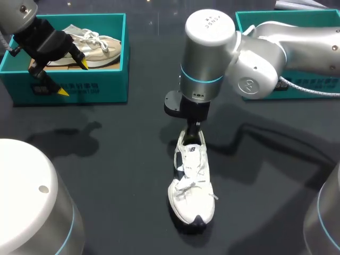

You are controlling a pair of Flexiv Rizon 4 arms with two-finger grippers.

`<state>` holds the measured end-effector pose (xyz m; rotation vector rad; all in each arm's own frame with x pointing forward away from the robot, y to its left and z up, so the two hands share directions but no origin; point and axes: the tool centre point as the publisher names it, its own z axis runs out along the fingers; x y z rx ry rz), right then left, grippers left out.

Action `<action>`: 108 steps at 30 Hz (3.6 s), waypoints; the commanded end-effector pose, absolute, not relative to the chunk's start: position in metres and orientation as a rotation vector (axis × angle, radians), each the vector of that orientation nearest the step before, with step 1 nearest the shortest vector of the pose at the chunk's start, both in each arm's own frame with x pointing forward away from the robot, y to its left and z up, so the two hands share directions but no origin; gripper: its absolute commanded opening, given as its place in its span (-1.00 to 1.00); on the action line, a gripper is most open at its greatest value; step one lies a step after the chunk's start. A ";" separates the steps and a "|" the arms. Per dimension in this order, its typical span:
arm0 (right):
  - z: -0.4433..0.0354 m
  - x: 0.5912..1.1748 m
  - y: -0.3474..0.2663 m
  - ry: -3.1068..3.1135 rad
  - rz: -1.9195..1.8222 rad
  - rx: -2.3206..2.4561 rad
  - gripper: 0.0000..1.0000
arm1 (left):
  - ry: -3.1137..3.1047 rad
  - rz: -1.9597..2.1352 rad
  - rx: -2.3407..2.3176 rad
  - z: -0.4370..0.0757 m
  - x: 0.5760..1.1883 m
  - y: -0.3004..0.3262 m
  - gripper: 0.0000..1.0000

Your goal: Take the shoe out of the shoebox, open the shoe tongue, remove and reinsert the insole, then place the shoe into the shoebox

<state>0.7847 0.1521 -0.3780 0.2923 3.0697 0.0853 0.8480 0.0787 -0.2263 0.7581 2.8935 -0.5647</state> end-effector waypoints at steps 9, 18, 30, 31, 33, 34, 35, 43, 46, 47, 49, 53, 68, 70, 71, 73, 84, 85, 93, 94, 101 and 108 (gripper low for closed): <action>-0.303 0.799 0.116 2.936 0.034 0.372 -1.00 | 2.892 -0.560 0.758 -0.226 0.847 0.079 1.00; -0.290 0.804 0.108 2.921 0.057 0.380 -1.00 | 2.892 -0.560 0.758 -0.226 0.847 0.079 1.00; -0.258 0.802 0.087 2.855 0.062 0.407 -1.00 | 2.892 -0.560 0.758 -0.226 0.847 0.079 1.00; -0.251 0.804 0.080 2.857 0.030 0.413 -1.00 | 2.892 -0.560 0.758 -0.226 0.847 0.079 1.00; -0.237 0.810 0.069 2.867 -0.021 0.404 -1.00 | 2.892 -0.560 0.758 -0.226 0.847 0.079 1.00; -0.230 0.813 0.063 2.869 -0.043 0.407 -1.00 | 2.892 -0.560 0.758 -0.226 0.847 0.079 1.00; -0.225 0.816 0.058 2.873 -0.058 0.397 -1.00 | 2.892 -0.560 0.758 -0.226 0.847 0.079 1.00; -0.179 0.841 0.026 2.812 -0.125 0.393 -1.00 | 2.892 -0.560 0.758 -0.226 0.847 0.079 1.00; -0.165 0.851 0.021 2.809 -0.130 0.337 -1.00 | 2.892 -0.560 0.758 -0.226 0.847 0.079 1.00; -0.165 0.851 0.021 2.809 -0.130 0.337 -1.00 | 2.892 -0.560 0.758 -0.226 0.847 0.079 1.00; -0.165 0.851 0.021 2.809 -0.130 0.337 -1.00 | 2.892 -0.560 0.758 -0.226 0.847 0.079 1.00; -0.165 0.851 0.021 2.809 -0.130 0.337 -1.00 | 2.892 -0.560 0.758 -0.226 0.847 0.079 1.00; -0.132 0.932 -0.033 2.786 -0.121 0.255 -1.00 | 2.892 -0.560 0.758 -0.226 0.847 0.079 1.00; -0.129 0.948 -0.044 2.781 -0.139 0.254 -1.00 | 2.892 -0.560 0.758 -0.226 0.847 0.079 1.00; -0.128 0.956 -0.049 2.781 -0.143 0.225 -1.00 | 2.892 -0.560 0.758 -0.226 0.847 0.079 1.00; -0.125 0.970 -0.061 2.781 -0.102 0.171 -1.00 | 2.892 -0.560 0.758 -0.226 0.847 0.079 1.00; -0.125 0.977 -0.070 2.786 -0.077 0.186 -1.00 | 2.892 -0.560 0.758 -0.226 0.847 0.079 1.00; -0.125 0.977 -0.070 2.786 -0.077 0.186 -1.00 | 2.892 -0.560 0.758 -0.226 0.847 0.079 1.00; -0.129 1.014 -0.113 2.784 -0.139 0.186 -1.00 | 2.892 -0.560 0.758 -0.226 0.847 0.079 1.00; -0.130 1.021 -0.121 2.785 -0.151 0.189 -1.00 | 2.892 -0.560 0.758 -0.226 0.847 0.079 1.00; -0.130 1.068 -0.164 2.790 -0.178 0.146 -1.00 | 2.892 -0.560 0.758 -0.226 0.847 0.079 1.00; -0.130 1.083 -0.180 2.784 -0.153 0.157 -1.00 | 2.892 -0.560 0.758 -0.226 0.847 0.079 1.00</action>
